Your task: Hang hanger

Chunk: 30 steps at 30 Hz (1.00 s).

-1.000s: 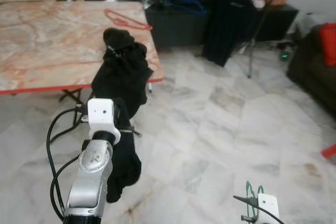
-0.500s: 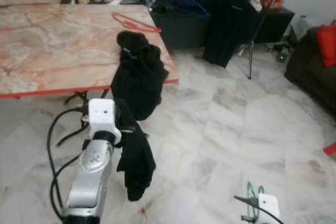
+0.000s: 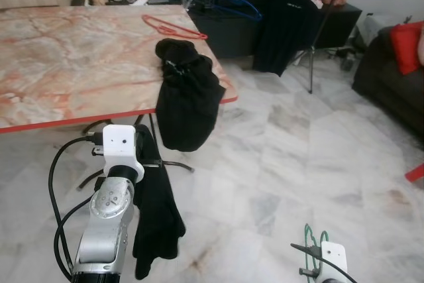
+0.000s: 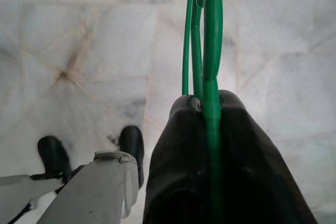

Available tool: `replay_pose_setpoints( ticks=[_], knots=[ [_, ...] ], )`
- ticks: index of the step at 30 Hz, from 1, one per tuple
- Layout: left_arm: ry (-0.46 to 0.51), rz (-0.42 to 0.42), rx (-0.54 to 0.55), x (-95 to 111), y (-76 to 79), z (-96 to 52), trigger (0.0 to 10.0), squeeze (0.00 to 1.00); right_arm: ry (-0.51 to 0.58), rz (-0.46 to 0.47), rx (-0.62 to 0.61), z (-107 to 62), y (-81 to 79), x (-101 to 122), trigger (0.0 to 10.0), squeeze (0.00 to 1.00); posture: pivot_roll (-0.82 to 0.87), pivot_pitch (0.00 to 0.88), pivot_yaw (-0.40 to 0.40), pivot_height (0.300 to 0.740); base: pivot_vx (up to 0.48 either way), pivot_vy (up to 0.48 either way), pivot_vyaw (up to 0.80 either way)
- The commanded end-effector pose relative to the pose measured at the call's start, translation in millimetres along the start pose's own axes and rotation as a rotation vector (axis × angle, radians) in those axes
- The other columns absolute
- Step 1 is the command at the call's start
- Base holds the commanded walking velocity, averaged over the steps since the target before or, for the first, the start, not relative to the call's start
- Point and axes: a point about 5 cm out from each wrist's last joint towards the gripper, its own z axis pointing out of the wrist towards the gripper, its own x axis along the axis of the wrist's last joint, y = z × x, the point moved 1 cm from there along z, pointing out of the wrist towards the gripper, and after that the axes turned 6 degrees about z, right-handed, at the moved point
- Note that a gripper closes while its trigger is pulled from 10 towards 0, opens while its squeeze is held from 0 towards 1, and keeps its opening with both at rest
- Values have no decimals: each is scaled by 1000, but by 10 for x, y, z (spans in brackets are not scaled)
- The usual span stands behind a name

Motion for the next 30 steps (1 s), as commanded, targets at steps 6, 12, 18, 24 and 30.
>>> replay_pose_setpoints(
  ticks=[6,12,18,24,30],
  knots=[
    [21,-6,-16,63,45,12,10000,0,0,6,-22,-4,75,-1,10000,0,58,0,-90,740,0,170,0],
    [20,-10,-13,65,44,11,10000,0,1,4,-24,-4,76,1,10000,0,59,0,-90,740,0,122,0],
    [22,-9,-13,68,40,15,10000,0,2,6,-24,-4,72,4,10000,0,60,0,-89,740,0,245,0],
    [33,4,-15,83,42,17,10000,0,2,7,-23,-3,70,4,10000,0,59,0,-89,740,0,164,0],
    [47,4,-36,98,85,6,10000,0,4,10,-23,-4,69,4,10000,0,59,0,-89,740,0,0,0]
  ],
)
